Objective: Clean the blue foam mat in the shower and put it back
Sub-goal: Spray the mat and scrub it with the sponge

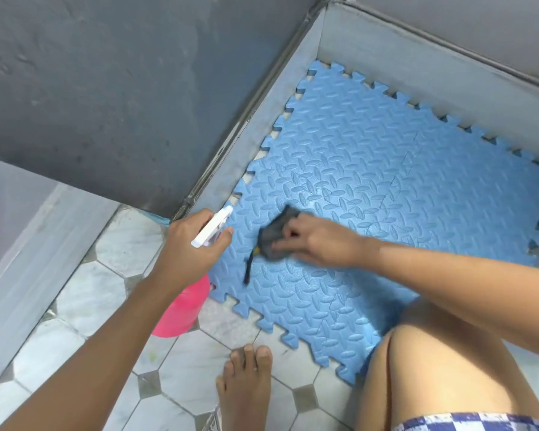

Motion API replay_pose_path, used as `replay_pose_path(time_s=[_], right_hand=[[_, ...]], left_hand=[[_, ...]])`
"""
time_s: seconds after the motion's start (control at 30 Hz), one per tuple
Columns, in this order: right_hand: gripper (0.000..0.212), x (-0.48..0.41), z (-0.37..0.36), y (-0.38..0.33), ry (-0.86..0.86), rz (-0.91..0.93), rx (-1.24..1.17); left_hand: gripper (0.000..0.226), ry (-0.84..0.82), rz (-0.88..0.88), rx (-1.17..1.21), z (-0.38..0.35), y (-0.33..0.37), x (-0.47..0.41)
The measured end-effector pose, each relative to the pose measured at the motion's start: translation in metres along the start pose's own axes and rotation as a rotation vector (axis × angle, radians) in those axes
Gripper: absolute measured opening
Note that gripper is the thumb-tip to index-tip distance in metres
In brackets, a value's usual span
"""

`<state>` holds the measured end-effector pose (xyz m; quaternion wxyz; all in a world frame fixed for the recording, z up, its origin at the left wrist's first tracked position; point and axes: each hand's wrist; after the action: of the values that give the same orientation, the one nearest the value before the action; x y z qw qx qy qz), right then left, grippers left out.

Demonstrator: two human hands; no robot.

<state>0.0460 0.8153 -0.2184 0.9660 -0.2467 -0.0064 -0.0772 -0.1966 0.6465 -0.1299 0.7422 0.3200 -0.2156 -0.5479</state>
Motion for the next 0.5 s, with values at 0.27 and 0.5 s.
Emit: replay_pose_path(time_s=[0.27, 0.5], right_hand=[[0.044, -0.059, 0.055, 0.094, 0.571, -1.13, -0.129], [0.039, -0.051, 0.005, 0.01, 0.149, -0.257, -0.008]], left_hand=[[0.04, -0.087, 0.103, -0.086, -0.011, 0.015, -0.018], [0.043, -0.007, 0.112, -0.082, -0.014, 0.049, -0.074]])
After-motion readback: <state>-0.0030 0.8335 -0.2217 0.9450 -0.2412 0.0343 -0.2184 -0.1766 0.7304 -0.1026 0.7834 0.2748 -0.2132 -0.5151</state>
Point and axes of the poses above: each hand's wrist, its own x-axis away from the middle knuckle, its own z-axis out of the back of the hand, y = z × x, and after that the axes turned 8 degrees about -z, right-handed
